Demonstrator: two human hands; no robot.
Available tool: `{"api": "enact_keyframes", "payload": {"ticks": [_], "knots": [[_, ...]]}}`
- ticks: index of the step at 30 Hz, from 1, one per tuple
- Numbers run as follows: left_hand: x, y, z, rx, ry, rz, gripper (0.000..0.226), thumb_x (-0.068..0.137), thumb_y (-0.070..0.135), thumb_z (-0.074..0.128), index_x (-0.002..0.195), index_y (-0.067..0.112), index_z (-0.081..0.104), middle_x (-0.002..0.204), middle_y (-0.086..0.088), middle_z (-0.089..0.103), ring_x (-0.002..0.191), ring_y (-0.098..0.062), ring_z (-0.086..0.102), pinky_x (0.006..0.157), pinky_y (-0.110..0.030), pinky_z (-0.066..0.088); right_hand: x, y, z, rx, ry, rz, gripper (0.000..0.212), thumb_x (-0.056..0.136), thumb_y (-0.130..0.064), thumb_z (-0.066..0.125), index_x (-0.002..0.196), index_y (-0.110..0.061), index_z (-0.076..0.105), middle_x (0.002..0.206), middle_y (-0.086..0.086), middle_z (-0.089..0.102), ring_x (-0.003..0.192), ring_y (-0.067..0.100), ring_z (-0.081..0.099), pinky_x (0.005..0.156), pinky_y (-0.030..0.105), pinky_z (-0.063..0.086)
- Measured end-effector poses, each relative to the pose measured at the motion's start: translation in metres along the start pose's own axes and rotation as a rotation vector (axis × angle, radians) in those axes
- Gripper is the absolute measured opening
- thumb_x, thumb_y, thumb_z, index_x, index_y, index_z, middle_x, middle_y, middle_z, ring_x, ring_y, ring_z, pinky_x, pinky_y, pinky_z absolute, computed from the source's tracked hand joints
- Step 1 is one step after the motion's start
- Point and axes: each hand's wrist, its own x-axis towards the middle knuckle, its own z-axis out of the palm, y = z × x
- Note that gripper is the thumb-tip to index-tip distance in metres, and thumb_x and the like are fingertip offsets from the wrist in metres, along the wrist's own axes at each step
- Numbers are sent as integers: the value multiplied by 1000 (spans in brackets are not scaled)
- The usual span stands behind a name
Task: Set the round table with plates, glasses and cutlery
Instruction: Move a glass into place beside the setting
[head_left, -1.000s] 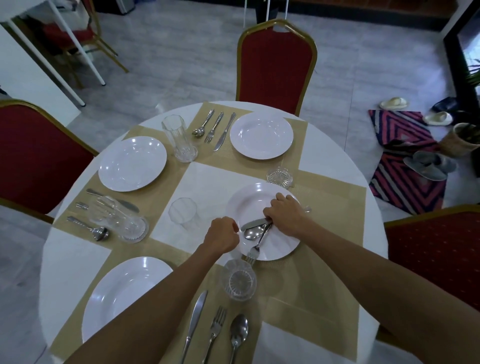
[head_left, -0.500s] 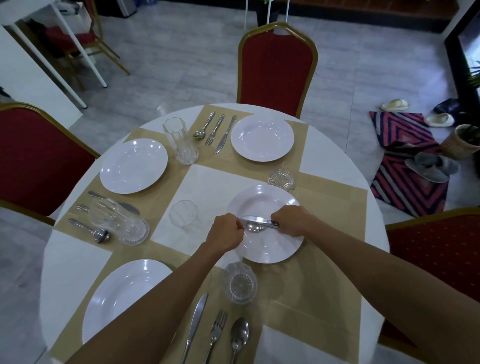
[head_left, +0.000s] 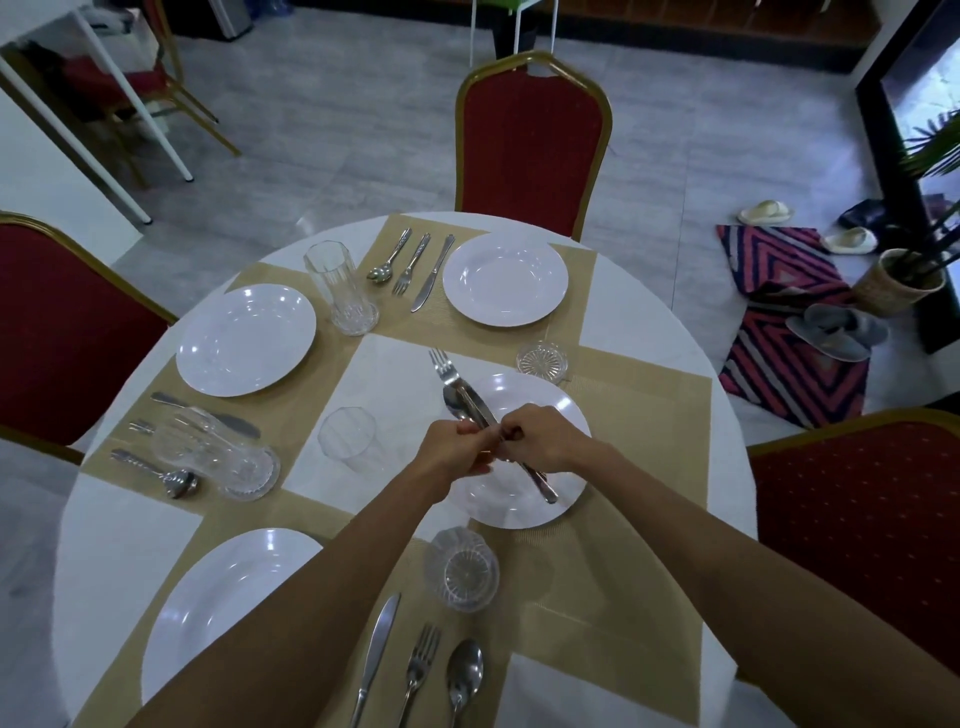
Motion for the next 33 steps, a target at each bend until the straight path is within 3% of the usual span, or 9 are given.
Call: {"api": "enact_keyframes", "payload": {"ticks": [5,10,15,19,22,27,33], "knots": [[-2,7,-1,-156,32,-52,15,85,19,75,96,9,73,80,-5,70,67,-14,60,61,-26,50,-2,-12,1,102,107,34,19,91,-23,69,93,-4,72,86,11,71,73,21,64,59,22,45],[-1,10,2,-111,33,-56,8,84,23,75,82,19,69,82,-3,69,73,-11,61,62,-25,37,-14,-16,-5,87,102,30,19,89,-21,69,88,-3,75,79,14,72,64,21,62,56,25,43],[-2,8,11,-115,-5,-55,6,87,19,73,84,15,69,78,-6,69,68,-13,64,61,-24,41,-27,-13,-10,110,101,49,19,92,-19,63,79,-10,76,74,13,72,48,9,54,52,23,43],[-1,5,10,-154,24,-66,4,88,13,71,89,9,71,78,-7,72,69,-16,67,68,-27,55,-32,-9,-8,142,93,76,30,98,-23,55,86,-5,75,75,13,73,58,22,68,45,20,46],[1,1,6,-193,33,-84,4,90,9,69,92,6,70,87,-10,74,77,-19,69,77,-33,58,-36,-2,-5,187,120,141,30,100,-26,54,94,-3,73,85,10,74,61,18,71,41,18,48],[2,-6,3,-250,64,-113,7,91,6,66,95,1,69,92,-15,73,78,-23,69,72,-34,59,-39,10,3,197,164,199,21,97,-25,58,94,-9,71,81,7,73,68,19,72,48,18,49],[9,-13,9,-305,74,-201,12,88,-1,68,99,-6,65,85,-20,70,72,-27,69,63,-36,62,-30,-1,16,193,149,151,27,94,-32,62,102,-11,77,99,2,74,90,19,66,77,27,50]]}}
